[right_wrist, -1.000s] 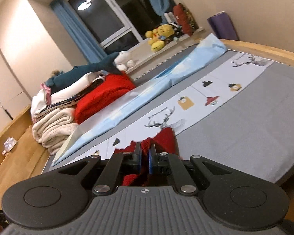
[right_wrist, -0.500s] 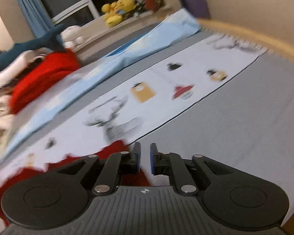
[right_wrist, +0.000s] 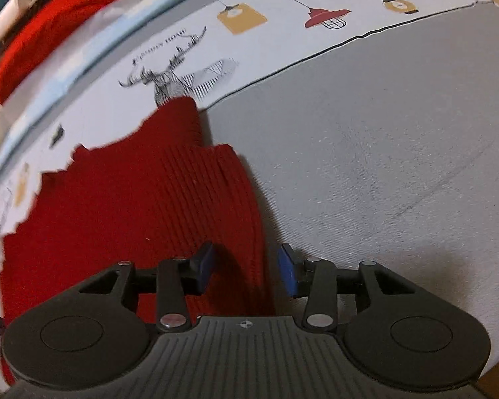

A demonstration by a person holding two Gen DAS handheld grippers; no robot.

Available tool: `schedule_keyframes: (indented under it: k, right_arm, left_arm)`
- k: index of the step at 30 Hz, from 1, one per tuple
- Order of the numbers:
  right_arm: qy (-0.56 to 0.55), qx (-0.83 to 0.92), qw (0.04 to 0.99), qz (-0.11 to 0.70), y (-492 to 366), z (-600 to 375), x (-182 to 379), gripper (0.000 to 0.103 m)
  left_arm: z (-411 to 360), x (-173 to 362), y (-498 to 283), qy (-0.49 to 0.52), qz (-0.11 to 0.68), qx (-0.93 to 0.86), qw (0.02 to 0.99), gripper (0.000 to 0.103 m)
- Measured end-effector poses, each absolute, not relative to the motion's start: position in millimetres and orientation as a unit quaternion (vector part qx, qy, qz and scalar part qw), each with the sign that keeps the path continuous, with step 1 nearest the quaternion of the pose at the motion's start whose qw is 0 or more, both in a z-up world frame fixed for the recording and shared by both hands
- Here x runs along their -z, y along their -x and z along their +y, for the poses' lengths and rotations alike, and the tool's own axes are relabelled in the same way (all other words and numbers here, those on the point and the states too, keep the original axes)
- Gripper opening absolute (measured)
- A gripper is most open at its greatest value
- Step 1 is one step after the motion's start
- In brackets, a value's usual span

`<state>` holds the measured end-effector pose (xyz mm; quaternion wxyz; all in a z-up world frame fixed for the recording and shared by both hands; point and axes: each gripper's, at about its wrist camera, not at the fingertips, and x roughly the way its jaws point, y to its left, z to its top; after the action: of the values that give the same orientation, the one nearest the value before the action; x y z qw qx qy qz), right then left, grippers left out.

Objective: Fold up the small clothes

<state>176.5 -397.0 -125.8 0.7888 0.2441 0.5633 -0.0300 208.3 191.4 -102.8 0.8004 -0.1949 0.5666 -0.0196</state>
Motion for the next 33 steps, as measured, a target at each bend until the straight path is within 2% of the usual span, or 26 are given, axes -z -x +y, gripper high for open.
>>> schedule_keyframes:
  k: [1, 2, 3, 4, 7, 12, 13, 17, 20, 23, 25, 26, 29, 33]
  right_arm:
    - [-0.244, 0.03, 0.789, 0.563, -177, -397, 126, 0.041]
    - [-0.245, 0.028, 0.789, 0.563, -176, -397, 126, 0.033]
    - [-0.248, 0.019, 0.79, 0.56, -176, -397, 126, 0.014]
    - [-0.248, 0.019, 0.79, 0.56, -176, -397, 126, 0.012]
    - [-0.233, 0.02, 0.818, 0.525, -174, -396, 107, 0.01]
    - [-0.297, 0.018, 0.881, 0.367, -155, -416, 51, 0.01]
    - [-0.273, 0.026, 0.905, 0.325, -154, -412, 38, 0.01]
    - [-0.255, 0.024, 0.923, 0.286, -162, -406, 31, 0.01]
    - [-0.223, 0.031, 0.924, 0.31, -179, -393, 42, 0.01]
    - [-0.22, 0.055, 0.87, 0.437, -207, -389, 89, 0.011]
    - [-0.215, 0.072, 0.82, 0.525, -216, -386, 123, 0.011]
    - [-0.223, 0.078, 0.808, 0.539, -216, -386, 131, 0.011]
    - [-0.206, 0.083, 0.835, 0.503, -218, -381, 114, 0.01]
    - [-0.222, 0.074, 0.885, 0.403, -210, -385, 78, 0.01]
  left_arm:
    - [190, 103, -208, 0.193, 0.564, 0.021, 0.802, 0.032]
    - [189, 100, -207, 0.188, 0.558, 0.024, 0.808, 0.019]
    - [187, 96, -207, 0.179, 0.55, 0.026, 0.815, 0.013]
    - [186, 90, -205, 0.17, 0.538, 0.029, 0.825, 0.012]
    - [187, 58, -196, 0.15, 0.464, 0.026, 0.873, 0.011]
    - [185, 13, -182, 0.128, 0.311, 0.011, 0.942, 0.011]
    - [183, 10, -184, 0.125, 0.299, 0.001, 0.946, 0.011]
    - [177, 13, -197, 0.13, 0.294, -0.019, 0.947, 0.011]
    - [170, 42, -224, 0.121, 0.381, -0.024, 0.916, 0.011]
    - [165, 80, -241, 0.09, 0.488, -0.045, 0.867, 0.012]
    - [170, 81, -244, 0.117, 0.487, -0.05, 0.864, 0.011]
    - [172, 75, -243, 0.124, 0.471, -0.048, 0.872, 0.011]
    - [171, 54, -238, 0.128, 0.415, -0.039, 0.9, 0.011]
    - [158, 40, -233, 0.097, 0.364, -0.039, 0.926, 0.011]
